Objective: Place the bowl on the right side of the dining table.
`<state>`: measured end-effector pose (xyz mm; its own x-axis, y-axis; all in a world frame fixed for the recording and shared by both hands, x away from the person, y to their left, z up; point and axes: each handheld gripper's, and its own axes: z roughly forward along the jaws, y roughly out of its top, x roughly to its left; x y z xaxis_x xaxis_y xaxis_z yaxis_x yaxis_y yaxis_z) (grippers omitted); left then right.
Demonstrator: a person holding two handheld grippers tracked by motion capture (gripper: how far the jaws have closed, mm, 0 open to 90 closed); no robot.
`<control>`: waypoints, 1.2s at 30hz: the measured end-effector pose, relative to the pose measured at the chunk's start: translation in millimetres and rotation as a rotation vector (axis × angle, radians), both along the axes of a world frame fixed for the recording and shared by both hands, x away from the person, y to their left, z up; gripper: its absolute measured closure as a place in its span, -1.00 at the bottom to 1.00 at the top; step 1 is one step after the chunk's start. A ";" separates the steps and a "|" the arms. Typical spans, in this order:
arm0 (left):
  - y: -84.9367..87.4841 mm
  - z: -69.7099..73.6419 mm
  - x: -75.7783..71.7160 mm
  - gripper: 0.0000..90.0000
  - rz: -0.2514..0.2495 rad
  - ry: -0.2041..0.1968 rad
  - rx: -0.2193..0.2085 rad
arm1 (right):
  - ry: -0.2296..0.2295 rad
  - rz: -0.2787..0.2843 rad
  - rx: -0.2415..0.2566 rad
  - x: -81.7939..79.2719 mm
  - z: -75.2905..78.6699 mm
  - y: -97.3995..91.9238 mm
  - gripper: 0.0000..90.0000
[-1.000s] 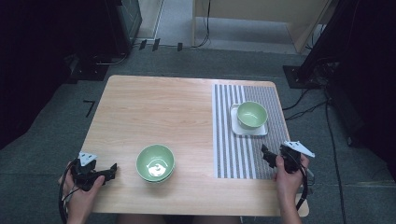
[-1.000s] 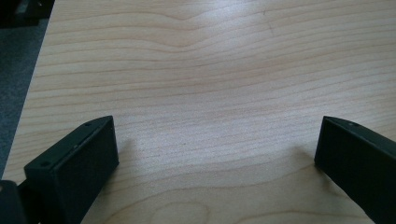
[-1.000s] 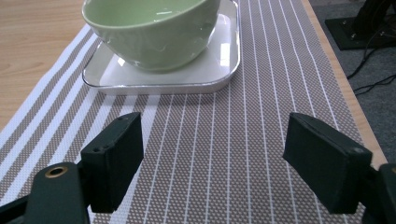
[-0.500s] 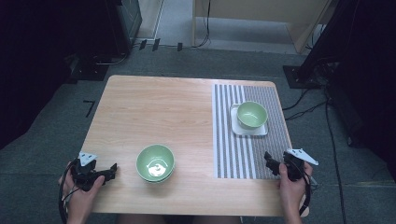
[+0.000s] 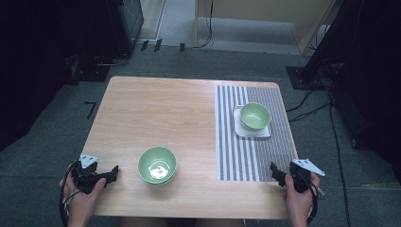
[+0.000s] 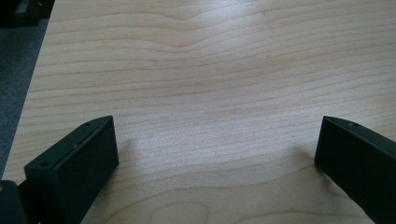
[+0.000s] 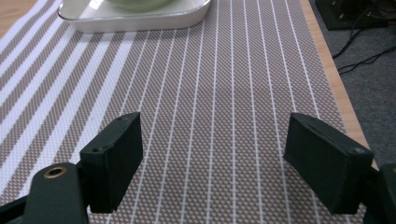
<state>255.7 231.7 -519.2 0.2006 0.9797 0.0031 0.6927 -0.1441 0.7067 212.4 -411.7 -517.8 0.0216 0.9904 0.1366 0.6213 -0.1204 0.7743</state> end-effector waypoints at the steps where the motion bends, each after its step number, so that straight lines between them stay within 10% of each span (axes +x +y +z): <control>1: 0.0 0.0 0.0 -1.00 0.000 0.000 0.000 | 0.002 -0.001 -0.001 -0.9 -0.3 -0.1 -0.57; 36: 0.0 -0.1 0.0 -1.00 0.000 -0.001 -0.001 | 0.068 -0.008 -0.110 -24.3 -6.8 -3.7 -0.62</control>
